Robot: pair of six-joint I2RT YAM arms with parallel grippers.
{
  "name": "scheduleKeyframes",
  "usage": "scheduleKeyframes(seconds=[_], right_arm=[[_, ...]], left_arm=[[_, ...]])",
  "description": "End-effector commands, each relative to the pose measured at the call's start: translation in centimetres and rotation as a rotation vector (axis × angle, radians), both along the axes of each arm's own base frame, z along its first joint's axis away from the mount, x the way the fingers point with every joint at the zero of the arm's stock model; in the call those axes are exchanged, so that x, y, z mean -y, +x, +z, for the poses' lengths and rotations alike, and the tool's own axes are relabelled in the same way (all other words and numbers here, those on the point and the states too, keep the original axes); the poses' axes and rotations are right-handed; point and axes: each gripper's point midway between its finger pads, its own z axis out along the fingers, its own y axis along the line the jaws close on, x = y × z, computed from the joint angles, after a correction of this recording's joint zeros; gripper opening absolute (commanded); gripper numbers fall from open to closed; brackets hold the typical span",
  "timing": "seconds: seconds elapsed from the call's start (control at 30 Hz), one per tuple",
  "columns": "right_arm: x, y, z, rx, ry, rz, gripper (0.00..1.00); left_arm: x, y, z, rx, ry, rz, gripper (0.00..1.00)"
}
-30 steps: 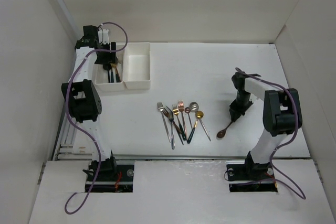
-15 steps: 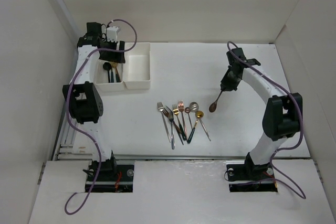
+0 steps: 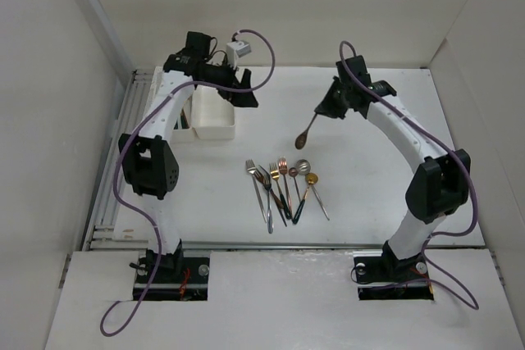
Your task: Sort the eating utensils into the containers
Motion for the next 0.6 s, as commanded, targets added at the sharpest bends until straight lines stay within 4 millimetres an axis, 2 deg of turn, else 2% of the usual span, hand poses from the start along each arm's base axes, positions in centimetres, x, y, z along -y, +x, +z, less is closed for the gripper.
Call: scheduleKeyframes(seconds=[0.0, 0.07, 0.1, 0.13, 0.17, 0.27, 0.3, 0.33, 0.37, 0.57], right_arm=[[-5.8, 1.8, 7.2, 0.193, 0.177, 0.056, 0.0], [-8.6, 1.5, 8.5, 0.22, 0.221, 0.116, 0.0], [-9.3, 1.5, 8.3, 0.208, 0.236, 0.111, 0.0], [-10.1, 1.4, 8.0, 0.198, 0.25, 0.124, 0.0], [-10.9, 1.4, 8.8, 0.22, 0.269, 0.134, 0.0], [-12.3, 1.1, 9.5, 0.235, 0.307, 0.15, 0.0], [-12.4, 1.2, 9.1, 0.227, 0.303, 0.149, 0.0], [-12.8, 0.9, 9.1, 0.225, 0.305, 0.16, 0.0], [-12.9, 1.0, 9.6, 0.235, 0.309, 0.161, 0.0], [-14.0, 0.6, 10.1, 0.237, 0.346, 0.168, 0.0]], left_arm=[[4.8, -2.6, 5.8, 0.104, -0.148, -0.144, 0.91], [6.0, -2.8, 5.6, 0.072, -0.168, -0.141, 0.93], [6.2, -2.4, 5.7, 0.082, -0.178, -0.135, 0.93], [7.3, -3.0, 5.8, 0.081, -0.184, -0.157, 0.93], [7.5, -3.1, 5.3, 0.072, -0.17, -0.153, 0.94], [8.5, -3.7, 4.8, 0.071, -0.163, -0.17, 0.94], [8.4, -3.8, 4.0, 0.048, -0.157, -0.168, 0.94], [8.8, -4.1, 3.9, 0.057, -0.154, -0.185, 0.94], [9.0, -4.3, 3.5, 0.068, -0.131, -0.181, 0.94], [8.5, -4.1, 0.4, 0.041, -0.052, -0.141, 0.93]])
